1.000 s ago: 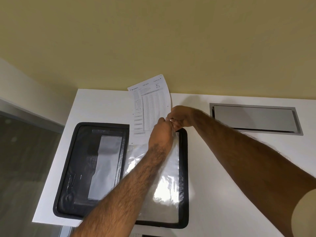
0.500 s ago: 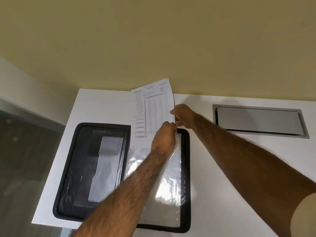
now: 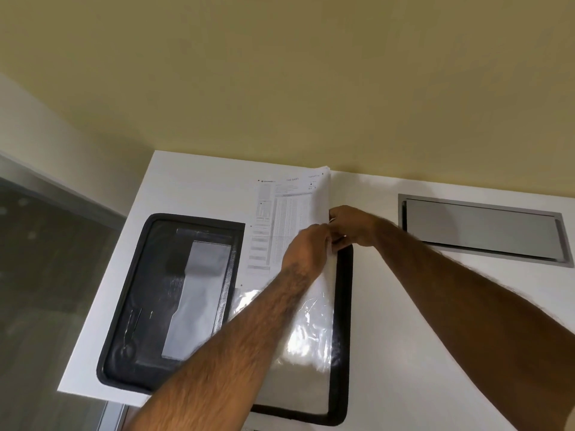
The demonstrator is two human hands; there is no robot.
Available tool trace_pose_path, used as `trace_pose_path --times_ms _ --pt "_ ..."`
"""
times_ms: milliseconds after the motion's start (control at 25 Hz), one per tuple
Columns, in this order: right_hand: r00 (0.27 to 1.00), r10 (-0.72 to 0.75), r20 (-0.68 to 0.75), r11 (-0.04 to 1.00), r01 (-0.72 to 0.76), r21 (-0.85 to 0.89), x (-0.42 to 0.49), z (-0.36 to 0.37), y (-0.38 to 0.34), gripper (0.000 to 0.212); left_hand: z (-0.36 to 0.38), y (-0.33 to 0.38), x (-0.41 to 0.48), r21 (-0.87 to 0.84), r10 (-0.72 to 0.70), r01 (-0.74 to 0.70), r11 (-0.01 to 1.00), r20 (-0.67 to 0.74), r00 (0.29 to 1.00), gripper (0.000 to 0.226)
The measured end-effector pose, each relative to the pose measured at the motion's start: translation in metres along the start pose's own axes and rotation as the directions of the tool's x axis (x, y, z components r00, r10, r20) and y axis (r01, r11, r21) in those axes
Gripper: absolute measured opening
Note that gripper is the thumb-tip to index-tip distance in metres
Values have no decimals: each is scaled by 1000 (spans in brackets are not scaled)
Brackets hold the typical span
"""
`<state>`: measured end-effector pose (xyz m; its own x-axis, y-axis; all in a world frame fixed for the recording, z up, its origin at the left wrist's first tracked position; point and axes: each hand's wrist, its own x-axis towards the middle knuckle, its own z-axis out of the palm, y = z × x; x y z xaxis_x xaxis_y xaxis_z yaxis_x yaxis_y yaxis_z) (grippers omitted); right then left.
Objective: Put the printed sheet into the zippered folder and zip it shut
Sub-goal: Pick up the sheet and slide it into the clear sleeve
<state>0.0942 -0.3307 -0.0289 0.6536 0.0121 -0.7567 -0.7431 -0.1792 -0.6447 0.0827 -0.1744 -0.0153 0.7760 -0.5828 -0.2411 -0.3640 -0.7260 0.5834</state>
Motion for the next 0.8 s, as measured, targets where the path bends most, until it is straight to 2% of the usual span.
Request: trace_pose_path --times_ms 160,280,400,480,640,800 --pt "991 38 -132 990 -20 139 13 -3 -14 11 0 -7 4 -19 34 -35 999 -22 999 15" --pt "951 23 -310 970 54 237 32 -5 -28 1 3 -9 6 -2 45 -45 999 -11 999 12" --pt "923 8 -385 973 83 217 45 -4 -38 37 6 -8 7 24 45 -45 999 -6 999 10" --pt "929 -35 -368 985 94 142 43 -3 -39 48 7 -9 9 30 54 -54 998 -3 999 9" --pt "962 -89 -258 994 103 41 25 -4 -28 53 1 -8 13 51 84 -85 995 19 996 12" --pt "985 -99 -143 994 104 30 15 3 -8 62 -2 -13 15 24 34 -36 999 81 996 16"
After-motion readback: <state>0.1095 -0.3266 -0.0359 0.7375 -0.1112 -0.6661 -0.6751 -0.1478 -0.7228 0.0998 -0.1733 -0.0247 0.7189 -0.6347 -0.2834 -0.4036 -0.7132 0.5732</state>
